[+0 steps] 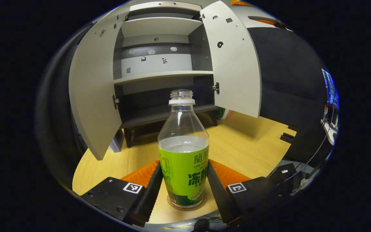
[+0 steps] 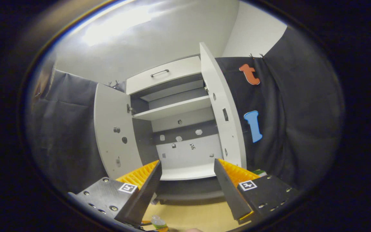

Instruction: Grasp the bottle in the cabinet with the left hand and place it on the coaster, then close the right door with the right hand and the left door with the left hand.

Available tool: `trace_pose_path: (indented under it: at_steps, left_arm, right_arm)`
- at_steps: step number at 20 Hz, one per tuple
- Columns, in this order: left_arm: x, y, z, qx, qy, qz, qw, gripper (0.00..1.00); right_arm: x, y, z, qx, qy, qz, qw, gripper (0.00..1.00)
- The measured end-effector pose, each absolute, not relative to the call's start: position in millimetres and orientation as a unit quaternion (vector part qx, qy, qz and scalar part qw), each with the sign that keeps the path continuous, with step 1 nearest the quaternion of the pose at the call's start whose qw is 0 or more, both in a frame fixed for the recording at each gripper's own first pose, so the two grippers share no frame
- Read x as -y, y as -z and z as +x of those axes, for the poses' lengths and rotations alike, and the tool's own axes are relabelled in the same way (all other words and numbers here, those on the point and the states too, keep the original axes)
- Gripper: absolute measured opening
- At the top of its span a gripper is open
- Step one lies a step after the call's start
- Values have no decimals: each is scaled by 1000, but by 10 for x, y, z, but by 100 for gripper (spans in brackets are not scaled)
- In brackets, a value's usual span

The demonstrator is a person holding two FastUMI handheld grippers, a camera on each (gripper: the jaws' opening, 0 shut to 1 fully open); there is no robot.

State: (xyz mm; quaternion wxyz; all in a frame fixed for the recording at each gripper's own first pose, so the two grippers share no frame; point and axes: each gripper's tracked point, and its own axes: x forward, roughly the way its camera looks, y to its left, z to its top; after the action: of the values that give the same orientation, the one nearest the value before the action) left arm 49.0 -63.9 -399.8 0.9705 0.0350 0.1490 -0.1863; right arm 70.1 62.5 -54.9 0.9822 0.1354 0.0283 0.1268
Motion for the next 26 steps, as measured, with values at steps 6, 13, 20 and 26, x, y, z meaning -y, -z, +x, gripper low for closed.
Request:
trace_pose_path:
  at_steps: [6, 13, 20, 26]
  left_arm:
    - [611, 4172, 544, -167, 186, 40, 967, 87]
    - [600, 4159, 506, -174, 187, 48, 966, 88]
    - [537, 3998, 428, -195, 170, 52, 964, 91]
    - [451, 3216, 315, -160, 177, 32, 971, 93]
  right_arm:
    - [-626, 667, 774, -42, -128, 118, 984, 98]
    - [-502, 678, 722, -44, -118, 122, 985, 98]
    - [-359, 629, 606, -38, -103, 116, 987, 98]
    - [-45, 640, 438, -26, -66, 117, 991, 98]
